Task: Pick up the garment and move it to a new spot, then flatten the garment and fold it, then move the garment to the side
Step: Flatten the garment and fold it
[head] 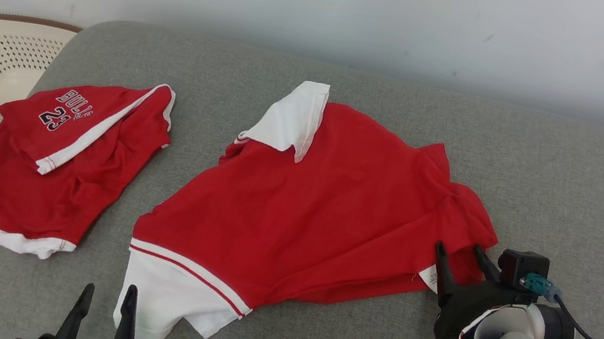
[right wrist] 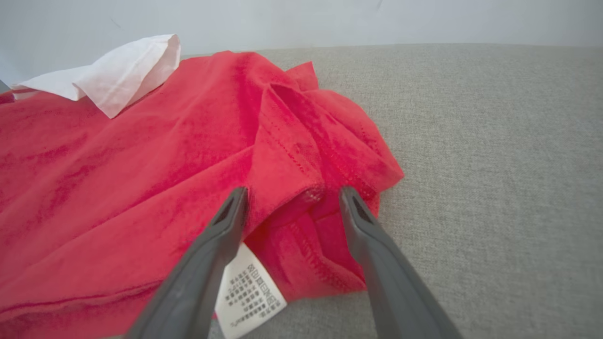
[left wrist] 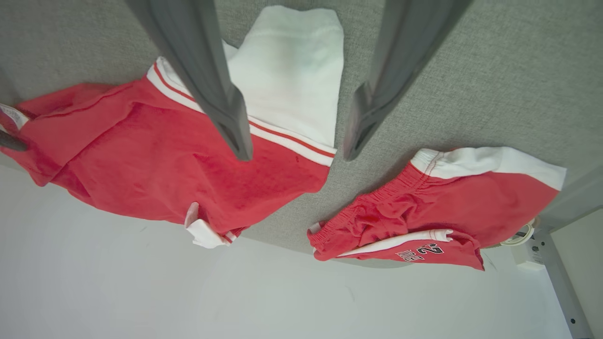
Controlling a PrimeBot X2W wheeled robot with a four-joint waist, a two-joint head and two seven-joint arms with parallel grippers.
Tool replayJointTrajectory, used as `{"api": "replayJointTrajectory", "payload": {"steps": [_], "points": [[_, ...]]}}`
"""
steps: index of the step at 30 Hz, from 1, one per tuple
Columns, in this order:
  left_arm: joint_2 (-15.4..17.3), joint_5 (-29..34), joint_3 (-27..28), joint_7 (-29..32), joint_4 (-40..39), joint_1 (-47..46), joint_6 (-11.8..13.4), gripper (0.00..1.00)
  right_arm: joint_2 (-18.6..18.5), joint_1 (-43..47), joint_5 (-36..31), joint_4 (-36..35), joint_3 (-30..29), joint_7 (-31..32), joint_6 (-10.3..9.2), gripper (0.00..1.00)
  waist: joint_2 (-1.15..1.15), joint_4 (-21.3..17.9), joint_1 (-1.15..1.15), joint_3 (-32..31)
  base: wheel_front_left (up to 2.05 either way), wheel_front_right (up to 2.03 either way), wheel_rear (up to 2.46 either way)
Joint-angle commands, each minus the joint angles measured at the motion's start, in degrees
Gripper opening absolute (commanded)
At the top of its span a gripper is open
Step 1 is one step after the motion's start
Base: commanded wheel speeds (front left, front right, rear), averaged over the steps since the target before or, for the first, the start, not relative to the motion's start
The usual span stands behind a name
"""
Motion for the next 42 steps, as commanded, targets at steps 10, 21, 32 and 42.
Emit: {"api": "replayJointTrajectory", "payload": {"steps": [10,21,32,42], "points": [[0.0,-0.2,0.1,-0.3,0.6,-0.8,-0.1,1.0,1.0,-3.4,0.5,6.0,1.0,-3.4,0.03,0.0,0.0,0.5,0.0,0.7,0.0,0.0,0.0],[0.0,-0.5,-0.1,-0.3,0.7,1.3,0.7,1.0,0.4,3.6,-0.5,-2.4,2.0,-5.2,0.03,0.0,0.0,-2.4,0.0,-1.4,0.0,0.0,0.0],[0.0,-0.2,0.0,-0.3,0.9,1.5,0.3,1.0,0.9,16.2,-2.4,-17.8,-0.2,1.6,0.03,0.0,0.0,-5.1,0.0,-2.0,0.0,0.0,0.0],[0.0,-0.3,0.0,-0.3,1.1,1.9,0.6,1.0,0.7,25.8,-1.4,-30.8,-1.8,9.9,0.02,1.0,0.0,-6.4,0.0,-2.9,0.0,0.0,0.0]]}}
